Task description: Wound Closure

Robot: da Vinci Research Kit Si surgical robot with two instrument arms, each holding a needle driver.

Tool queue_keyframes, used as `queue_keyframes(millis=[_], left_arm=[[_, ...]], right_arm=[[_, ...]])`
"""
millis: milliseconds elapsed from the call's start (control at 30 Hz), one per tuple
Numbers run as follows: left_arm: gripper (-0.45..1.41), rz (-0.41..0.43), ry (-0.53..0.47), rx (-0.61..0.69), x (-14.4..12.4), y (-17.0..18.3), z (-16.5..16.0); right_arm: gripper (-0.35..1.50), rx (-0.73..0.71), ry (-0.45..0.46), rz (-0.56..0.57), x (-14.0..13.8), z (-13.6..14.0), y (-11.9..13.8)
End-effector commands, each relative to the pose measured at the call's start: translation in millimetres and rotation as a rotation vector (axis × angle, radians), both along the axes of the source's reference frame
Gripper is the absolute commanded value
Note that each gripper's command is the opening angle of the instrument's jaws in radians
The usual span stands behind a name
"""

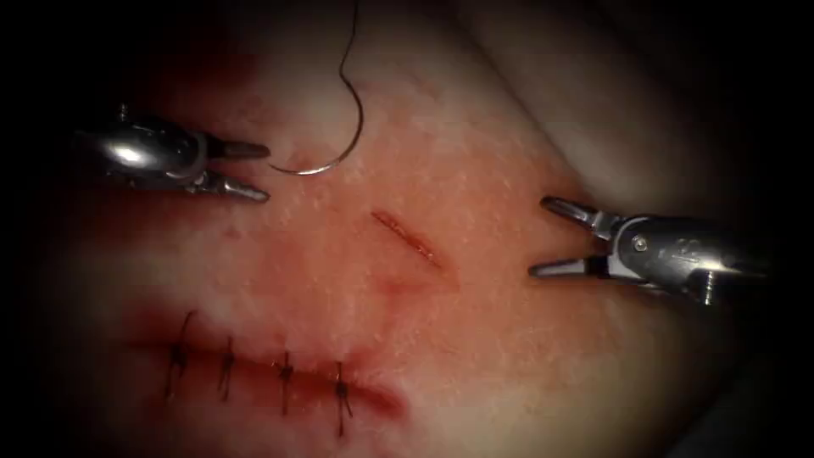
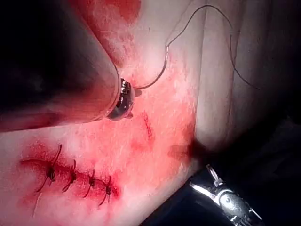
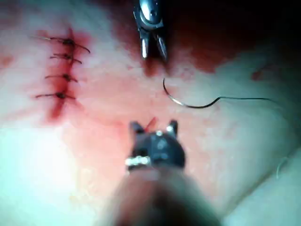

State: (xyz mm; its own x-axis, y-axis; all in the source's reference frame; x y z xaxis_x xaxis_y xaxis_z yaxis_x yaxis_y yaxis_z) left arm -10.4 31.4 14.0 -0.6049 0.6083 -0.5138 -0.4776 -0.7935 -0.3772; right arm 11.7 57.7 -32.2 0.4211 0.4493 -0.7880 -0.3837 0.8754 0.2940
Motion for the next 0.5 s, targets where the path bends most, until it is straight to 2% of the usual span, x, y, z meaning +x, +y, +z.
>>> queue_keyframes(millis=[33, 100, 500], left_arm=[[0.53, 0.004, 0.023, 0.011, -1.0, -0.4, 0.5], [0.55, 0.019, 0.099, 0.042, -2.3, -0.2, 1.0], [0.58, 0.061, 0.243, 0.101, -4.6, 1.0, 2.8]], right_arm=[[0.98, 0.000, -0.003, 0.000, 0.5, 0.5, -0.2], [0.96, -0.002, -0.006, 0.004, 0.6, 0.7, -0.1], [0.96, -0.007, -0.028, -0.011, 1.3, 1.0, -0.4]])
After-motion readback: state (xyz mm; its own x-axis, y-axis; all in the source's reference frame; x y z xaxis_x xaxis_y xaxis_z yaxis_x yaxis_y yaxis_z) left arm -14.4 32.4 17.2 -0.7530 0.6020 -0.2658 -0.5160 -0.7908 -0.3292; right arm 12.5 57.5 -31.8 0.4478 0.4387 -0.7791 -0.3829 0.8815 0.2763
